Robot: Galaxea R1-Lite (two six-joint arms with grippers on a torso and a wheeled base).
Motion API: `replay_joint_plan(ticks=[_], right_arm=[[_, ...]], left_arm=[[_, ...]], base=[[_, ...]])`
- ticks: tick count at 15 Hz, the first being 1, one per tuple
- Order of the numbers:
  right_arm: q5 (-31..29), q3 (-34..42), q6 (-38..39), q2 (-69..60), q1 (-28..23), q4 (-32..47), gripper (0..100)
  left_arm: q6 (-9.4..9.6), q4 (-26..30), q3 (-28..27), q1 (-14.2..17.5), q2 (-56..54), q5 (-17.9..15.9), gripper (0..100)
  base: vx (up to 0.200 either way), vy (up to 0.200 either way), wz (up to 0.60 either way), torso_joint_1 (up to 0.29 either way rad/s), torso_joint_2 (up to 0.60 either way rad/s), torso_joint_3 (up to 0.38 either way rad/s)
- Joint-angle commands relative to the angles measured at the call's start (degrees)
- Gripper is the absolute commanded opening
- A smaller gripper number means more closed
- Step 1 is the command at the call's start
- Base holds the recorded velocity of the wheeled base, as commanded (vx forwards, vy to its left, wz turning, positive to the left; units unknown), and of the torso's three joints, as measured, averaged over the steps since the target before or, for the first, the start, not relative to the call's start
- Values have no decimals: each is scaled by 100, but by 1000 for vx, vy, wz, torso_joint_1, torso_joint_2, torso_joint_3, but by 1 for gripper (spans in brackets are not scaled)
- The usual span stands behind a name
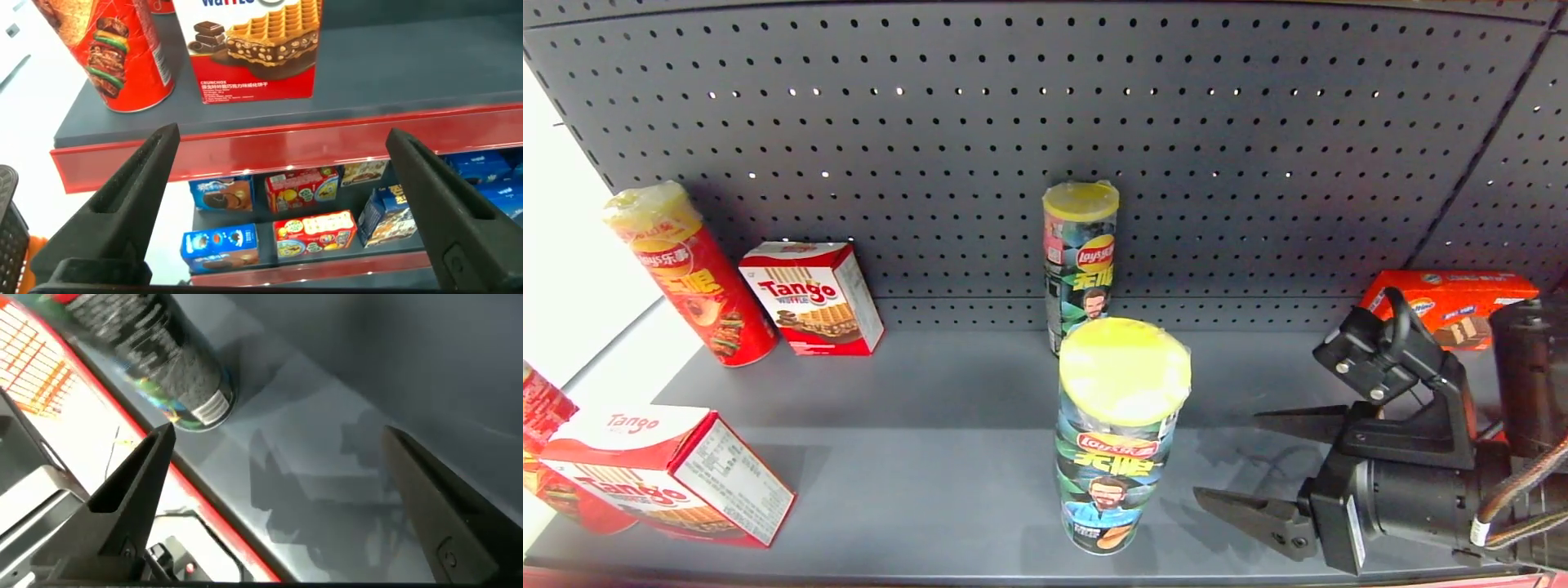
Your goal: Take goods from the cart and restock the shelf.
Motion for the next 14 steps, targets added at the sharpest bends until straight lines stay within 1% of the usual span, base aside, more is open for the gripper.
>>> replay_joint_plan(ticks=[1, 4, 10, 14], right_arm=[[0, -120, -10, 249, 13, 4, 100], [-132, -383, -10, 548, 66, 4, 100], [-141, -849, -28, 1040, 145, -5, 100], [-141, -761, -28, 996, 136, -5, 100]], left_arm=[[-3, 0, 0, -1, 7, -2, 100], [-12, 0, 0, -1, 7, -2, 100], [-38, 0, 0, -1, 7, 7, 100], [-38, 0, 0, -1, 7, 7, 100]], base=[[0, 0, 0, 0, 0, 0], [0, 0, 0, 0, 0, 0], [0, 0, 0, 0, 0, 0], [0, 0, 0, 0, 0, 0]])
